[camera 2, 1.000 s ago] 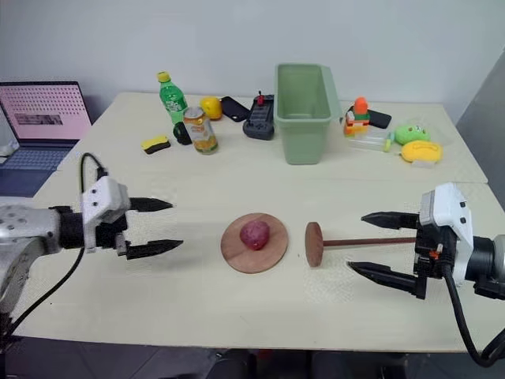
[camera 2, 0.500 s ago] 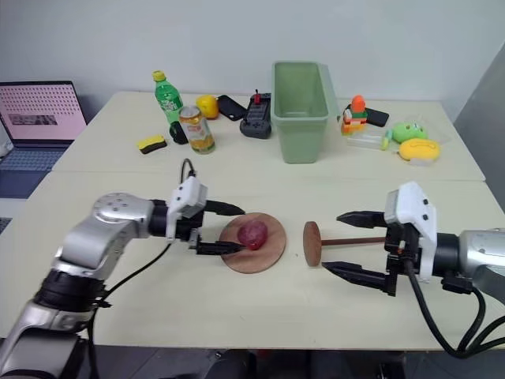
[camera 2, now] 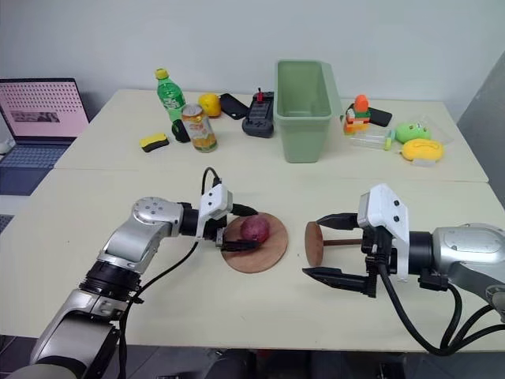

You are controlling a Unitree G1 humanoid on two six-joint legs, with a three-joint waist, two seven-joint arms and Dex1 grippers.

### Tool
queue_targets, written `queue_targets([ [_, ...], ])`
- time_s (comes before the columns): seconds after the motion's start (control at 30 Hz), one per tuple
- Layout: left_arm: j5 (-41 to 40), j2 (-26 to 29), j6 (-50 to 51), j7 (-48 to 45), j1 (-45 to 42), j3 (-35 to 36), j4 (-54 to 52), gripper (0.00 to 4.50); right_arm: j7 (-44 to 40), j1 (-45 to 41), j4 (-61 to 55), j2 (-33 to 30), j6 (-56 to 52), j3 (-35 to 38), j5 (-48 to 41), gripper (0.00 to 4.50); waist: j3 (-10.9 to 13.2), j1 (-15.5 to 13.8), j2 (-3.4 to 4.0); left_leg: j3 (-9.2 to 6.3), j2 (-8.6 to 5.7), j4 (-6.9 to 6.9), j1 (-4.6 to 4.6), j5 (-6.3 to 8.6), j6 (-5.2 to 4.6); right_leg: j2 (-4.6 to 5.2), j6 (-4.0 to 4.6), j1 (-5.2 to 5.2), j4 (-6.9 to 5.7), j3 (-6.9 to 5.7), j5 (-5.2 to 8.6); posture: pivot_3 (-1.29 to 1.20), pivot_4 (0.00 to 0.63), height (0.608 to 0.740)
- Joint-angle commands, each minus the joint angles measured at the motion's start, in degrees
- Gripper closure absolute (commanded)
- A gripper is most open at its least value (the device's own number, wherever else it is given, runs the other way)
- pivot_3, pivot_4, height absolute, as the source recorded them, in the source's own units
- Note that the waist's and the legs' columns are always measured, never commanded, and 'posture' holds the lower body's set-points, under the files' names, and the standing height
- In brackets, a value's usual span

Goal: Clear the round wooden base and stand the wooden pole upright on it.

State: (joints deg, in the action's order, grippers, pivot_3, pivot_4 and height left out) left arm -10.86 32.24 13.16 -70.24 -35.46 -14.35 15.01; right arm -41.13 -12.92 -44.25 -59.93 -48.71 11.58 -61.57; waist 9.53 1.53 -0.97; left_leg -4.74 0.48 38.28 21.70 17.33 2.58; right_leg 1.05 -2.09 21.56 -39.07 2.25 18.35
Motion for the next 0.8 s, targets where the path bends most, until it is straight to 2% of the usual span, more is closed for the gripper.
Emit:
queue_targets([
  [0.03,0.9,-0.8,-2.0,0.0,-1.7,0.1,0.9,0.2,0.2,-0.8,-1.5,0.2,0.8,0.3,0.2,0.0,0.0,0.0,0.0,-0.01,0.0,0.01,0.01,0.0,0.0,0.0,0.0,0.01,0.0,0.0,0.0,0.0,0.15,0.74],
  [0.23,1.8,-1.8,-3.4,0.1,-2.2,0.5,2.7,1.42,0.4,-0.4,-1.9,0.3,1.0,0.3,0.4,0.0,0.0,0.0,0.0,-0.02,-0.01,0.03,0.04,0.0,0.0,0.0,0.0,0.01,0.0,-0.02,0.0,0.0,0.15,0.74],
  [0.33,1.9,-1.9,-3.8,-0.1,-2.1,0.8,2.8,1.78,0.3,-0.3,-1.9,0.3,1.0,0.2,0.5,0.0,0.0,0.0,0.0,-0.02,-0.01,0.03,0.03,0.0,0.0,0.0,0.0,0.01,-0.01,-0.03,0.0,0.0,0.15,0.74],
  [0.47,0.2,-0.1,-4.2,2.9,-1.6,6.0,3.0,1.86,-0.2,-1.3,-1.2,0.3,1.2,-0.8,1.5,0.0,0.0,0.0,0.0,-0.05,0.0,0.03,0.04,0.0,0.0,0.0,0.0,0.01,-0.01,-0.02,0.0,0.0,0.15,0.74],
  [0.63,0.1,3.4,-3.9,16.5,-0.5,17.6,8.6,1.88,-0.7,-5.1,0.9,2.0,2.3,-4.1,4.4,0.0,0.0,0.4,0.0,0.04,0.11,0.02,0.04,0.0,0.0,0.05,0.0,0.18,-0.13,-0.02,0.0,0.0,0.15,0.74],
  [0.8,-0.5,7.0,-4.5,29.3,2.8,28.3,15.1,1.88,-0.1,-13.6,5.8,7.1,3.4,-12.6,11.9,0.0,0.0,0.6,0.0,0.1,0.15,0.02,0.04,0.0,0.0,0.09,0.0,0.34,-0.27,0.04,0.0,0.0,0.15,0.74],
])
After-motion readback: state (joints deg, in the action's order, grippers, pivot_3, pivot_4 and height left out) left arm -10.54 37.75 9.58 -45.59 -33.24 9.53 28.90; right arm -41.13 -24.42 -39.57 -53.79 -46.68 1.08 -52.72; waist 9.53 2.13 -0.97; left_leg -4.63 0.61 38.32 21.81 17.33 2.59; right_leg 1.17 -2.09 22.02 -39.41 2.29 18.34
